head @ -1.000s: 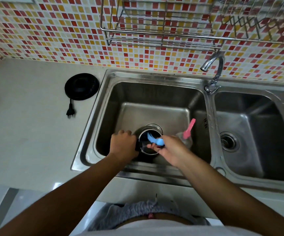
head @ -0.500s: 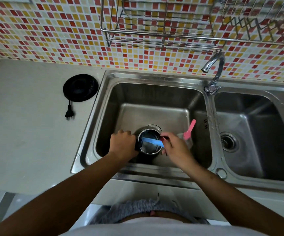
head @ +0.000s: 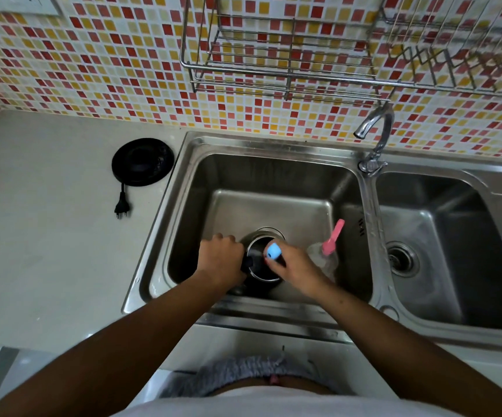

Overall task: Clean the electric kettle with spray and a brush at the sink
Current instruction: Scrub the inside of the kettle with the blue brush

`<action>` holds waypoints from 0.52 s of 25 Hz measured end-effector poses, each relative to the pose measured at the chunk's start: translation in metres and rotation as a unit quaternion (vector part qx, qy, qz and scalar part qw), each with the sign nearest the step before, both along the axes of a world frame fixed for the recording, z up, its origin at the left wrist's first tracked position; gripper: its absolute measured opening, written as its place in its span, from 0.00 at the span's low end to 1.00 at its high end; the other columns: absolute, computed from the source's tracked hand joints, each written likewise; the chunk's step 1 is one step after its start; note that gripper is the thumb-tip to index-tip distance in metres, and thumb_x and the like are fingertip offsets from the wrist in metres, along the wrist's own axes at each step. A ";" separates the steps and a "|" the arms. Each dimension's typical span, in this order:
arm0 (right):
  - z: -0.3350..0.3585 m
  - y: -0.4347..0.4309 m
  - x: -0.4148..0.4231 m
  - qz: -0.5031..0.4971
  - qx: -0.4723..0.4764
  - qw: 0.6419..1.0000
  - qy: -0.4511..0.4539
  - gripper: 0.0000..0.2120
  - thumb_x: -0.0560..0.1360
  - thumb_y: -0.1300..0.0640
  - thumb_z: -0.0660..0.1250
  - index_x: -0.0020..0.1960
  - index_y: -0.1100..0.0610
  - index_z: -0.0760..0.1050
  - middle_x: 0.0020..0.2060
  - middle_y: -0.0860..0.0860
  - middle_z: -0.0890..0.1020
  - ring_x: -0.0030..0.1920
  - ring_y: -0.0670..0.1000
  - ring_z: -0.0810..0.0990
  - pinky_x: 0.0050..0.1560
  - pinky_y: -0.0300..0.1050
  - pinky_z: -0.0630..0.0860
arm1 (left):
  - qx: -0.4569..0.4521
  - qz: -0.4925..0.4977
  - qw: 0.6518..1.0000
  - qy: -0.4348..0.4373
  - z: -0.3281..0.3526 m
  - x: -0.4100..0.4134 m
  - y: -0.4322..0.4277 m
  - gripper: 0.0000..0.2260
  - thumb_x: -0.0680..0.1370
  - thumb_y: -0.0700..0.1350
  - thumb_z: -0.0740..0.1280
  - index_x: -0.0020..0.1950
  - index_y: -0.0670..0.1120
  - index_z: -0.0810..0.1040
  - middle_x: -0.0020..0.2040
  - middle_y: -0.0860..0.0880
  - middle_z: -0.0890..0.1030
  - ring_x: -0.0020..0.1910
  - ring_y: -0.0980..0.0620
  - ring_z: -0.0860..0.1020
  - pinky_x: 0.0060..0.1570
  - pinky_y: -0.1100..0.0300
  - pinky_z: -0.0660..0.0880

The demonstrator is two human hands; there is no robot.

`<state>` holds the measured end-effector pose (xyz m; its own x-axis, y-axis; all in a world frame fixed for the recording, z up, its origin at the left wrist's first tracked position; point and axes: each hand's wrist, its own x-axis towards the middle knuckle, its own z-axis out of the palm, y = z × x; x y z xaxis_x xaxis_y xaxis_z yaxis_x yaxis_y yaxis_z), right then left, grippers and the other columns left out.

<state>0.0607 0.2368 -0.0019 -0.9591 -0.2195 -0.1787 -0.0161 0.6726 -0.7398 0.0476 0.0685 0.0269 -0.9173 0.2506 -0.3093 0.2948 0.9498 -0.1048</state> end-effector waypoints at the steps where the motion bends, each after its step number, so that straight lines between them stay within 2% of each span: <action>1: 0.000 0.004 0.002 0.052 0.040 0.998 0.011 0.08 0.72 0.55 0.65 0.49 0.58 0.76 0.43 0.56 0.83 0.44 0.57 0.81 0.49 0.55 0.77 | 0.001 0.000 1.000 -0.003 0.000 0.000 0.001 0.18 0.72 0.57 0.67 0.56 0.48 0.79 0.55 0.47 0.79 0.57 0.44 0.76 0.50 0.54 0.72; 4: 0.003 0.018 0.015 0.158 0.079 0.982 0.071 0.11 0.72 0.64 0.67 0.54 0.59 0.76 0.56 0.54 0.79 0.55 0.53 0.79 0.59 0.48 0.74 | 0.004 0.005 1.000 -0.019 -0.003 0.003 0.002 0.19 0.72 0.58 0.68 0.57 0.47 0.79 0.56 0.47 0.79 0.57 0.44 0.76 0.51 0.53 0.72; 6: 0.003 0.022 0.024 0.190 0.118 0.970 0.092 0.15 0.71 0.67 0.67 0.57 0.59 0.76 0.61 0.54 0.75 0.58 0.52 0.76 0.62 0.45 0.73 | 0.010 0.008 1.000 -0.020 -0.005 0.005 0.002 0.19 0.72 0.57 0.68 0.57 0.47 0.79 0.56 0.47 0.79 0.57 0.44 0.76 0.51 0.53 0.72; 9: -0.010 0.023 0.013 0.167 0.133 0.975 0.053 0.17 0.70 0.70 0.65 0.57 0.60 0.78 0.58 0.57 0.78 0.58 0.56 0.78 0.63 0.47 0.72 | 0.028 0.015 0.999 -0.017 -0.005 0.006 0.002 0.18 0.72 0.57 0.67 0.56 0.47 0.80 0.55 0.47 0.79 0.56 0.44 0.76 0.50 0.53 0.73; 13: -0.009 0.017 0.001 0.080 0.147 0.985 0.030 0.11 0.73 0.62 0.65 0.55 0.60 0.77 0.51 0.59 0.82 0.52 0.60 0.80 0.55 0.53 0.75 | 0.029 0.017 0.999 -0.013 -0.006 0.008 0.002 0.19 0.72 0.57 0.67 0.56 0.47 0.79 0.55 0.47 0.79 0.56 0.44 0.76 0.49 0.53 0.72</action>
